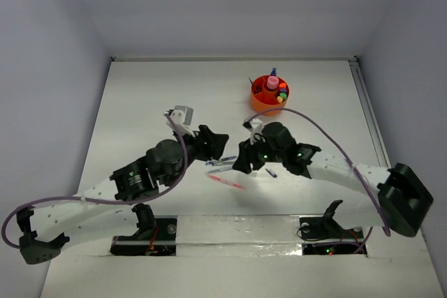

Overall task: Sort the stationery into containers
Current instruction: Pick up the pen from the center of the board.

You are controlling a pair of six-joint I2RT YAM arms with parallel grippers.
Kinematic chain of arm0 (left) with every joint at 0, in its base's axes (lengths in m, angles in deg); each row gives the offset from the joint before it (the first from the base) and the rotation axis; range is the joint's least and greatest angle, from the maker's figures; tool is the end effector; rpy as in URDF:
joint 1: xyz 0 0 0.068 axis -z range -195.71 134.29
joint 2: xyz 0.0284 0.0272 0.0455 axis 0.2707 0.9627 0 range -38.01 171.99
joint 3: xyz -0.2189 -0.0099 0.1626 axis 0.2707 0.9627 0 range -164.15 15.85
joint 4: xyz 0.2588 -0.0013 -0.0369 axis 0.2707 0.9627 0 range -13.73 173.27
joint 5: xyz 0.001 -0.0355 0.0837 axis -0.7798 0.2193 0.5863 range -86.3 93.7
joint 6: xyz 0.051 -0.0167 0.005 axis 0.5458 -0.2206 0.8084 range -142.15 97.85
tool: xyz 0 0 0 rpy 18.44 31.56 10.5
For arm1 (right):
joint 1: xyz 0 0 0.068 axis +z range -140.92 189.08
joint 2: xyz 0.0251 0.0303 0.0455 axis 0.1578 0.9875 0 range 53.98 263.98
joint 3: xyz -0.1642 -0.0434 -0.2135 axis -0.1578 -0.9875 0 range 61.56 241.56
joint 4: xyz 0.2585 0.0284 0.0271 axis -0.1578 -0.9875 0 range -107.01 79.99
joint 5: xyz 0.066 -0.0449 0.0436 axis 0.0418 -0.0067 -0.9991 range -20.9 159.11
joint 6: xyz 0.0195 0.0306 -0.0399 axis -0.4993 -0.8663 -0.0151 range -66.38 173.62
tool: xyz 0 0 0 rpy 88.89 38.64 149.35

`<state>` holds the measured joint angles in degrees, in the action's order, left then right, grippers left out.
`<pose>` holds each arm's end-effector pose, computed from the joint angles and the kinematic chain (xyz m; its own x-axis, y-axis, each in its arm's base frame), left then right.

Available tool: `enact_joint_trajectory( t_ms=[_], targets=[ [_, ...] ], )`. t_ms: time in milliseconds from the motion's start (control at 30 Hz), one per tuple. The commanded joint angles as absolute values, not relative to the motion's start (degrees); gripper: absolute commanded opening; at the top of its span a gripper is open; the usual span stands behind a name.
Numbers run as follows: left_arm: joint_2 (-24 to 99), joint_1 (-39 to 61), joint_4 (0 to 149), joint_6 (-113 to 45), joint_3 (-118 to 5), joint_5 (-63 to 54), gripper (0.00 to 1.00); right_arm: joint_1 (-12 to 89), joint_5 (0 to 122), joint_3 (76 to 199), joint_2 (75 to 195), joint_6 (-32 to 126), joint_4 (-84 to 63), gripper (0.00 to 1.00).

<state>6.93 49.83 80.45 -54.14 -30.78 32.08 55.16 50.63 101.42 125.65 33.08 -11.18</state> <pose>0.0905 -0.1581 0.3626 -0.3355 -0.3883 -0.8583 0.5029 0.6966 -0.5117 0.1773 0.2004 0.2272 -0.6580 -0.2035 -0.7250 -0.6799 0.5743 0.4559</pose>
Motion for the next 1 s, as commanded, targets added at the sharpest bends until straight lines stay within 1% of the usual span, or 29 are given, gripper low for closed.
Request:
enact_joint_trajectory(
  t_ms=[0,67,133,200,400,733,867,967],
  targets=[
    [2.5,49.3,84.4,-56.3,-31.1,36.1,0.59,61.4,54.1,108.1,132.0,37.3,-13.0,0.57],
    [-0.3,49.3,85.8,-56.2,-31.3,37.0,0.59,63.5,56.1,110.4,136.7,38.3,-14.6,0.56],
    [-2.9,49.3,87.3,-55.8,-31.6,38.5,0.59,65.4,59.6,113.5,140.5,38.4,-15.8,0.52],
    [-4.4,49.3,87.6,-55.2,-31.3,39.1,0.61,66.4,60.3,115.4,142.9,38.6,-16.5,0.51],
    [-5.9,49.3,88.4,-53.4,-30.0,38.9,0.61,68.7,65.4,122.8,151.3,39.2,-20.7,0.47],
    [-7.9,48.8,88.2,-51.1,-28.4,40.4,0.61,69.8,65.5,126.6,156.5,38.9,-24.0,0.41],
    [-8.1,48.8,88.1,-50.8,-28.4,40.6,0.61,70.3,66.1,126.9,156.8,38.9,-24.8,0.38],
    [-8.1,48.8,88.1,-50.8,-28.3,40.8,0.62,70.9,66.6,126.1,156.8,38.6,-24.8,0.37]
  ],
)
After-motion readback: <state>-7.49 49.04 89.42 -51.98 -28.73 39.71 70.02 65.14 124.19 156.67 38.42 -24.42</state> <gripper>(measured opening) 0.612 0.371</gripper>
